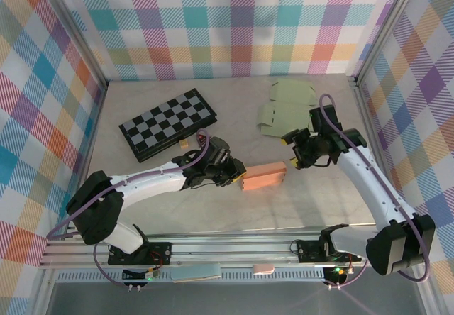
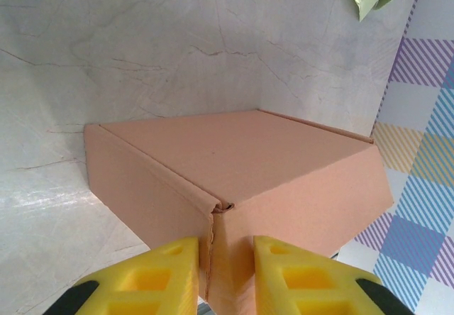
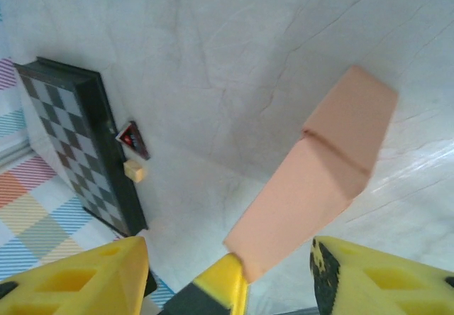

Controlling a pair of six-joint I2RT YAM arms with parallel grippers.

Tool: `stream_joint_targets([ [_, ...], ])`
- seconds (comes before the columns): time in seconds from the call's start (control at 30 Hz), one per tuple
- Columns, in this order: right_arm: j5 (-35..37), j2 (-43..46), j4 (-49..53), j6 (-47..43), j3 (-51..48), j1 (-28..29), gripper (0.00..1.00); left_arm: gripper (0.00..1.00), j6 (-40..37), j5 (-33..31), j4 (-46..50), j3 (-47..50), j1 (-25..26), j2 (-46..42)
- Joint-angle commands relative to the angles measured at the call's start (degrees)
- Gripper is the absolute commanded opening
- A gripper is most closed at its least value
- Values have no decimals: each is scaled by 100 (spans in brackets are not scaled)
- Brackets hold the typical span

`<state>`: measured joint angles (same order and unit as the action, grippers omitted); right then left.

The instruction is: Fold the paper box

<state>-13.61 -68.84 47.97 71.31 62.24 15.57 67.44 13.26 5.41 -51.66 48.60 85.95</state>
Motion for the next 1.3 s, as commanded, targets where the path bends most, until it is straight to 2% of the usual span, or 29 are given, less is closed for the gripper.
stream_joint_targets([
  [0.0, -555, 18, 346, -732, -265, -128, 58, 24, -152, -9, 588, -4, -15, 211],
  [0.53, -547, -27, 225, -944, -1082, -250, 42, 23, -174, -34, 646, -46, -12, 211],
  [1.27, -304, -130, -47, -980, -1844, -360, 39, 24, -508, 81, 611, 20, -14, 238],
])
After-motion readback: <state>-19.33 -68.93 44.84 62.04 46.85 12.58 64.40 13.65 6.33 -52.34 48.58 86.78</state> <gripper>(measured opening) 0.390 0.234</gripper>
